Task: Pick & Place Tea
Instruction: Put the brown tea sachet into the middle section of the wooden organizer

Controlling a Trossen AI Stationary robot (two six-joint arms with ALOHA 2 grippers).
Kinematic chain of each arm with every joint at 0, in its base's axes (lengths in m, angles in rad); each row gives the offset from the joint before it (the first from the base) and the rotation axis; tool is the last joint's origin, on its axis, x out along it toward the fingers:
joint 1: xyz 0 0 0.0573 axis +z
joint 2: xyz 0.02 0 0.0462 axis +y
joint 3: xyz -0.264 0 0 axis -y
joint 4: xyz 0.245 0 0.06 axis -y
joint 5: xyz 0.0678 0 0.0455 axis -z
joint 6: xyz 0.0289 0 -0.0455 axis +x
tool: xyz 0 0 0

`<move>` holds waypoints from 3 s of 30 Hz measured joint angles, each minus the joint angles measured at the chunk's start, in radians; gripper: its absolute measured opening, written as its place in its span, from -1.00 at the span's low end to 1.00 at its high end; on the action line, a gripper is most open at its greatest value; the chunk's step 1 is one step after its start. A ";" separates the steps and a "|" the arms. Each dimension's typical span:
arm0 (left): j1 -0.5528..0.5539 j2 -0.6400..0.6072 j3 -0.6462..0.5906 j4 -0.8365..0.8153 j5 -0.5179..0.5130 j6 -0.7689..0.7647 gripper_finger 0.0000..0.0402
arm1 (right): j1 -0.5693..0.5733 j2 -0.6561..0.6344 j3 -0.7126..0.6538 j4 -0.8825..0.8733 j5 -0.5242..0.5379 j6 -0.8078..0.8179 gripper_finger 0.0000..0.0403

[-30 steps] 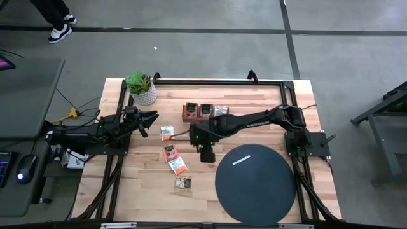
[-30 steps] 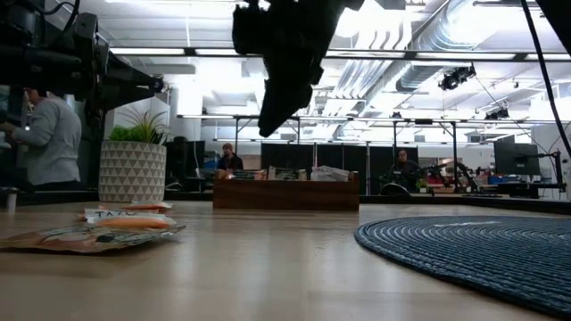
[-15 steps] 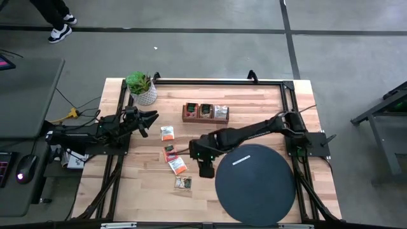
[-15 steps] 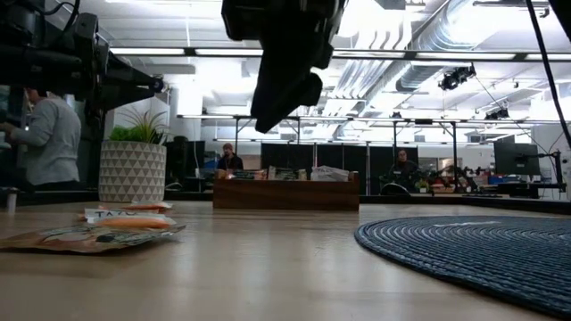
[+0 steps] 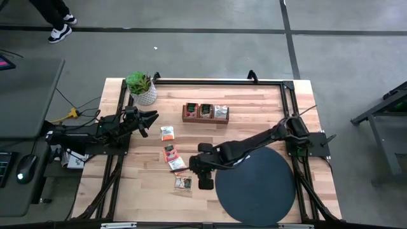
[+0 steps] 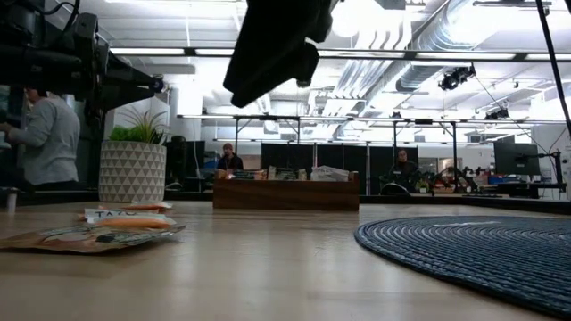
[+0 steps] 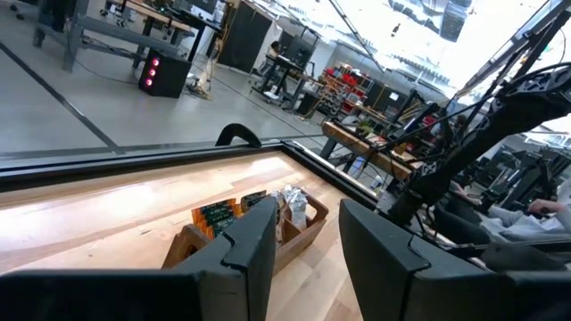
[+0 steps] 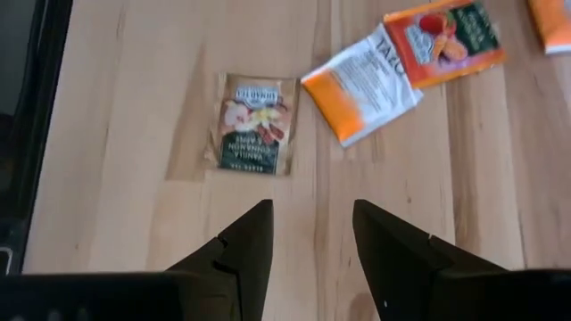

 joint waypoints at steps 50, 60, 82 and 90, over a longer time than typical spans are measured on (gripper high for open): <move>-0.079 0.639 0.252 -0.213 0.703 0.159 -0.39 | 0.042 -0.002 0.000 -0.165 0.143 0.521 -0.25; -0.390 0.900 0.258 0.061 0.555 -0.220 -0.39 | 0.058 -0.002 0.000 -0.257 0.171 0.600 -0.25; -0.720 1.551 0.557 0.102 0.103 -0.113 -0.39 | 0.132 -0.002 0.000 -0.273 0.219 0.580 -0.25; -0.720 1.611 0.590 0.094 0.100 -0.137 -0.38 | 0.153 -0.002 0.000 -0.237 0.217 0.593 -0.25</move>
